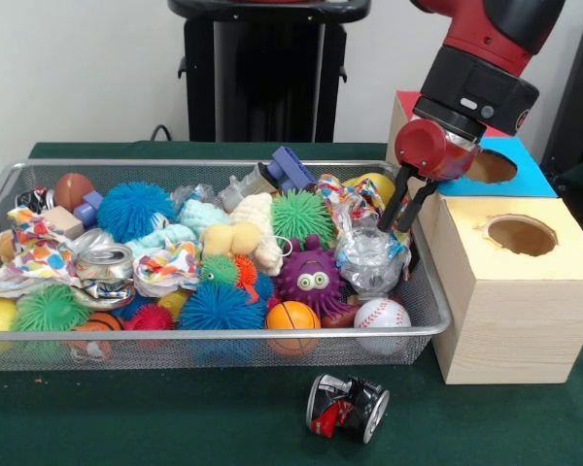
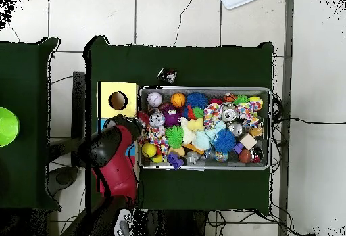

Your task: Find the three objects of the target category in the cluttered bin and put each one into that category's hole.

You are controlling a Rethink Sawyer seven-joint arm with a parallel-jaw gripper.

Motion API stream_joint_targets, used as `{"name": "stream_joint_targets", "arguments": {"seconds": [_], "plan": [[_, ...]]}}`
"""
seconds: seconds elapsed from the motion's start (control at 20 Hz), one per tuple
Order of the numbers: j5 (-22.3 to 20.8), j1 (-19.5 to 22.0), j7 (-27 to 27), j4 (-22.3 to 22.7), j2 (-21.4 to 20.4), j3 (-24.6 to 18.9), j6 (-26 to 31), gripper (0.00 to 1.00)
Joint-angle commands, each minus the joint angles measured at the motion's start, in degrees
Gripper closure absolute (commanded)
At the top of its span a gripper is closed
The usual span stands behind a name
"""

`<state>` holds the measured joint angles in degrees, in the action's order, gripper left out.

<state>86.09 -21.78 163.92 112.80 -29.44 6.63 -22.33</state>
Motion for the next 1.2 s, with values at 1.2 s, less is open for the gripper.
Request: {"name": "stream_joint_targets", "arguments": {"seconds": [1.2], "plan": [[-6.66,5.83,8.78,1.59,5.19,-7.93,11.61,0.0]]}}
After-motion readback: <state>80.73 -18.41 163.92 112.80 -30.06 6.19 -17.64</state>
